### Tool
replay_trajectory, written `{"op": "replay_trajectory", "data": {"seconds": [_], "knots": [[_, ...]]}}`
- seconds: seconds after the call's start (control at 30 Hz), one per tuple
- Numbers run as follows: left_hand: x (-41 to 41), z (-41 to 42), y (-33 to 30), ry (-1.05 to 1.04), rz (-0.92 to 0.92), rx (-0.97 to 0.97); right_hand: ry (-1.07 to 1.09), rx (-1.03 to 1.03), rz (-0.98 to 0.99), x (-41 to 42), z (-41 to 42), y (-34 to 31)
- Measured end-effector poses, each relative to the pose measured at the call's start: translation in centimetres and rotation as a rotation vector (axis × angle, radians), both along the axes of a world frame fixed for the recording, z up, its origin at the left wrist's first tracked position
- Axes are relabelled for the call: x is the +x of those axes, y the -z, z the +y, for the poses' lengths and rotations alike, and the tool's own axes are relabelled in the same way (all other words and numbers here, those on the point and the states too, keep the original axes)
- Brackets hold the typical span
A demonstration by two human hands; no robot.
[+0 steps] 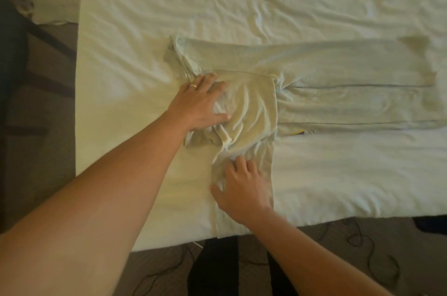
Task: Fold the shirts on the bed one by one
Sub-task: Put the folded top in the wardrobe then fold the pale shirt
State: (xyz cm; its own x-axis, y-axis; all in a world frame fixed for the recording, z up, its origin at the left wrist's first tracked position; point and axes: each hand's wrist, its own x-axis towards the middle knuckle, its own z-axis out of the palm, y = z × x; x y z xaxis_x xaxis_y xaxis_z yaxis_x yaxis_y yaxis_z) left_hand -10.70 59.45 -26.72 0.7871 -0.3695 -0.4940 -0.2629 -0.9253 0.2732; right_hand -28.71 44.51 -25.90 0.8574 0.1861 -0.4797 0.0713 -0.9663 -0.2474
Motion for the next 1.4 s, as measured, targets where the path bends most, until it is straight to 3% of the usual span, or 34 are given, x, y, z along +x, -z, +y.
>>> {"op": "replay_trajectory", "data": {"seconds": [0.13,0.37,0.57,0.73,0.8,0.87,1.03,1.17,1.27,1.4], "knots": [[0.2,0.2,0.0,0.023,-0.019,0.031,0.1,0.205,0.119,1.3,-1.4,-0.1],[0.5,-1.1,-1.2,-0.085,0.059,0.129,0.634,0.496,0.497,6.6,-8.1,-3.5],[1.3,-3.9,-1.9,-0.261,0.196,0.196,0.834,0.536,0.343,14.5,-14.9,-7.0],[2.1,-5.4,-2.7,-0.395,0.159,0.153,0.609,0.351,0.012,22.4,-19.9,-6.7],[2.2,-6.7,-3.0,-0.42,0.012,0.213,0.65,0.337,-0.18,22.2,-21.1,-6.6],[2.1,-8.1,-3.0,-0.426,-0.165,0.245,0.535,0.3,-0.296,19.5,-21.1,-6.2],[2.0,-10.2,-1.9,-0.344,-0.173,0.109,0.079,0.202,0.023,9.5,-17.9,-2.5],[3.0,-11.4,-0.9,-0.395,-0.106,0.108,-0.063,0.11,-0.001,6.9,-16.6,0.2],[4.0,-11.6,-0.8,-0.415,-0.074,0.154,0.013,0.193,0.025,8.2,-17.0,0.0],[5.1,-12.1,-2.0,-0.493,-0.05,0.13,0.534,0.516,0.32,13.4,-20.7,-1.8]]}}
